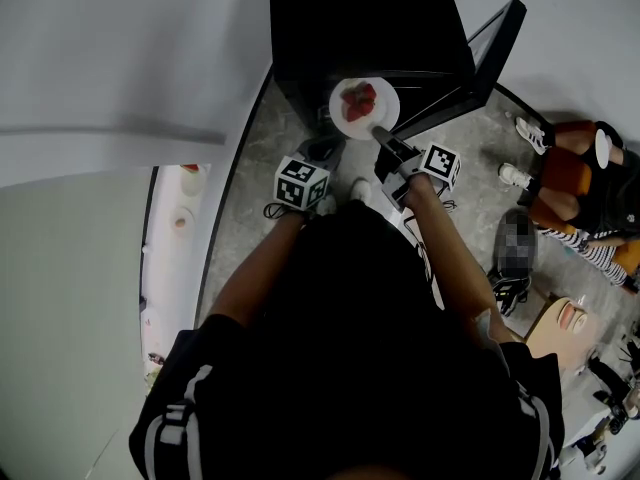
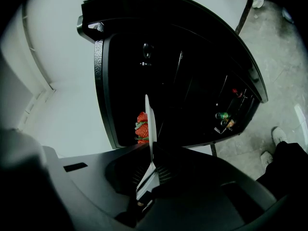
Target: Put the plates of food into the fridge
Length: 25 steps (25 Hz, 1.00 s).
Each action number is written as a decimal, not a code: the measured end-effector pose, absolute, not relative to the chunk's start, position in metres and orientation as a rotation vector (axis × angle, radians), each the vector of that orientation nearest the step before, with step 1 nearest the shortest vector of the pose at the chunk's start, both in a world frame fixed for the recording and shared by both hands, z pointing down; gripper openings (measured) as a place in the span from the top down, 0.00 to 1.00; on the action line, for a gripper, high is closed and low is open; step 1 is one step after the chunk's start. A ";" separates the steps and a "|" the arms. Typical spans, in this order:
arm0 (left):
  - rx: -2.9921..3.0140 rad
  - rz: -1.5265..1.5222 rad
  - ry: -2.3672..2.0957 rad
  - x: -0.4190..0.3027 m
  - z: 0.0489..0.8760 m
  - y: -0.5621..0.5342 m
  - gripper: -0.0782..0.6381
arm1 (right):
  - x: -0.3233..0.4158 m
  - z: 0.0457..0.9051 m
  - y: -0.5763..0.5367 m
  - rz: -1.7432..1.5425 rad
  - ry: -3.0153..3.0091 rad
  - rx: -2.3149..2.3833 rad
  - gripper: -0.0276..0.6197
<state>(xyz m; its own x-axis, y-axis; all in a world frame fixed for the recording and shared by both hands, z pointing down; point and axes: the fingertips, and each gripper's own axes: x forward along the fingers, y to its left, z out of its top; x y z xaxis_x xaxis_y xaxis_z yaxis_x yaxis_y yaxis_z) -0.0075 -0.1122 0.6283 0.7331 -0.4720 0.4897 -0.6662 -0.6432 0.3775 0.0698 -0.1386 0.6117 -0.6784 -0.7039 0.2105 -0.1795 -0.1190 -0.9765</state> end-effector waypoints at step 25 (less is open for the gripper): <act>2.370 0.511 -0.853 0.000 0.643 -0.139 0.86 | 0.080 0.644 -0.181 -1.909 1.646 -1.013 0.91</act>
